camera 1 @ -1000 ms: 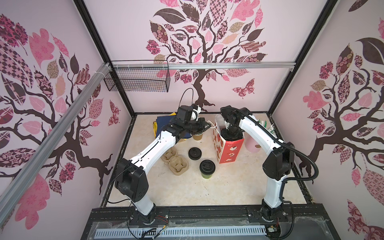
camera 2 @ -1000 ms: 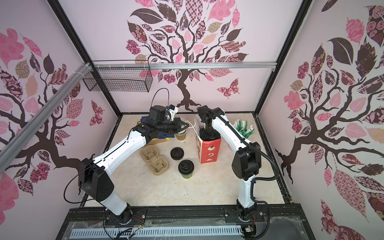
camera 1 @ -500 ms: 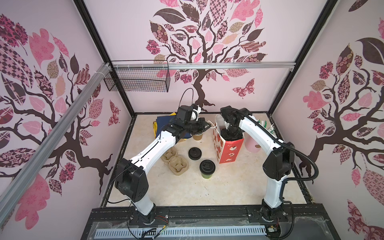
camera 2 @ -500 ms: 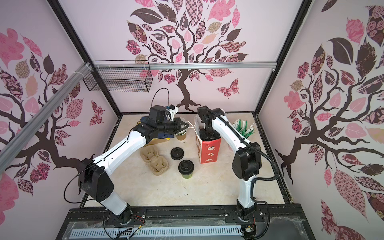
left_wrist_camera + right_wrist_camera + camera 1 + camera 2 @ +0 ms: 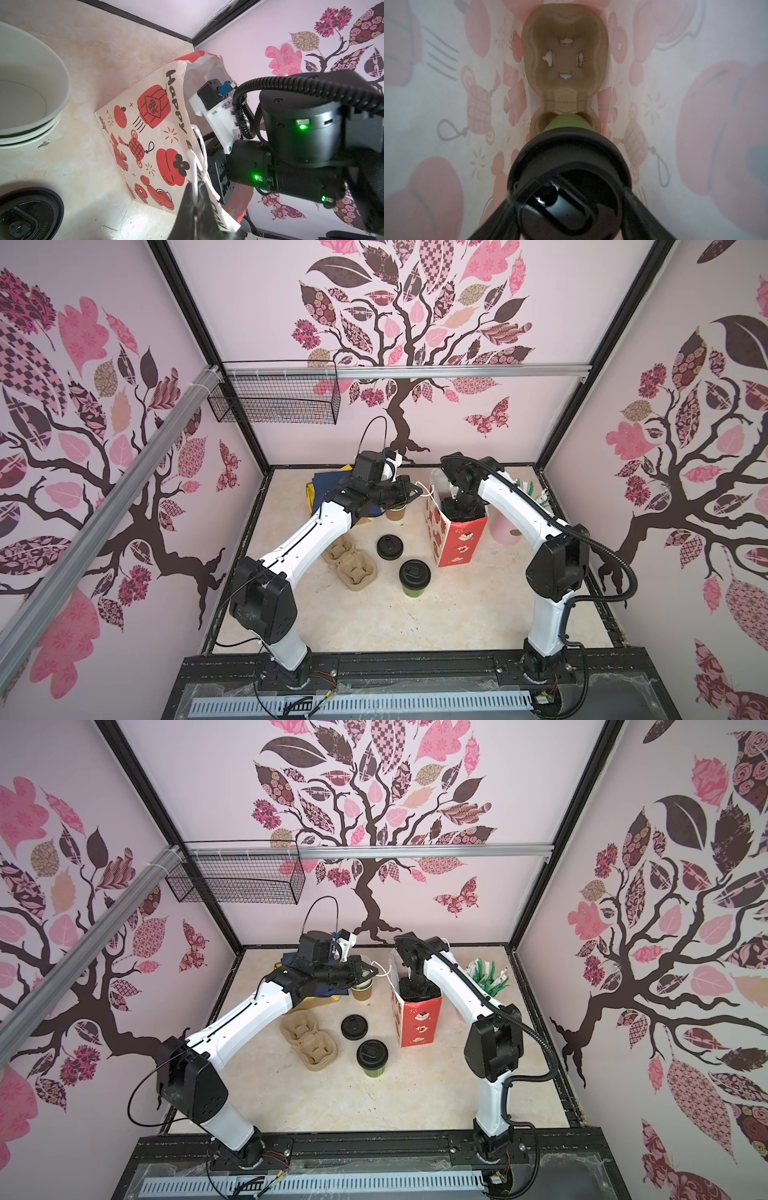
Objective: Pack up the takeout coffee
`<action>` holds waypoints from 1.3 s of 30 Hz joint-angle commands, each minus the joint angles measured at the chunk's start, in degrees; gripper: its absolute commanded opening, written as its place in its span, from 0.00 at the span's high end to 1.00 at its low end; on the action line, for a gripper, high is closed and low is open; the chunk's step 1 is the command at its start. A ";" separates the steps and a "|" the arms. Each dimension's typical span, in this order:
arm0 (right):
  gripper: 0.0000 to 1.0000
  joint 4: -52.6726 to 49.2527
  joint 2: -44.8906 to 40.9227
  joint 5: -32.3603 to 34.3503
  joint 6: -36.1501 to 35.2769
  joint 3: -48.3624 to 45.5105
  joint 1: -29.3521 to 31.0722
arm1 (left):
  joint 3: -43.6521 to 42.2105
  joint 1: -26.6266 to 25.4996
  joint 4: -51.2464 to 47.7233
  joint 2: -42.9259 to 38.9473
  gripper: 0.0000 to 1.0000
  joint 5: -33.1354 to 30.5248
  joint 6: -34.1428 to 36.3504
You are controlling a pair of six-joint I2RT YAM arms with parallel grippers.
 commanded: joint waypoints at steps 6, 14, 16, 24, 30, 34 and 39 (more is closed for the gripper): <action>0.33 -2.55 1.05 2.54 0.85 2.43 -0.33 | 1.83 0.18 0.48 -0.59 1.00 0.45 0.69; 0.33 -3.87 -1.29 2.98 1.75 4.98 -0.49 | 0.43 0.15 0.32 -1.45 1.00 0.46 0.69; 0.33 -4.40 -1.42 3.12 1.91 5.82 -0.49 | 0.41 0.18 0.36 -1.46 1.00 0.55 0.68; 0.33 -4.16 -1.01 3.65 2.28 5.97 -0.72 | 0.16 0.18 0.30 -1.65 1.00 0.47 0.70; 0.33 -2.64 0.64 2.50 1.79 5.56 -0.67 | -0.02 0.13 0.08 -1.83 1.00 0.30 1.02; 0.34 -1.17 1.16 1.89 1.54 4.00 -0.76 | 0.07 0.17 0.04 -1.85 1.00 0.29 1.13; 0.34 0.48 1.24 1.45 1.50 1.53 -0.84 | 0.16 0.21 -0.12 -1.81 1.00 0.28 1.17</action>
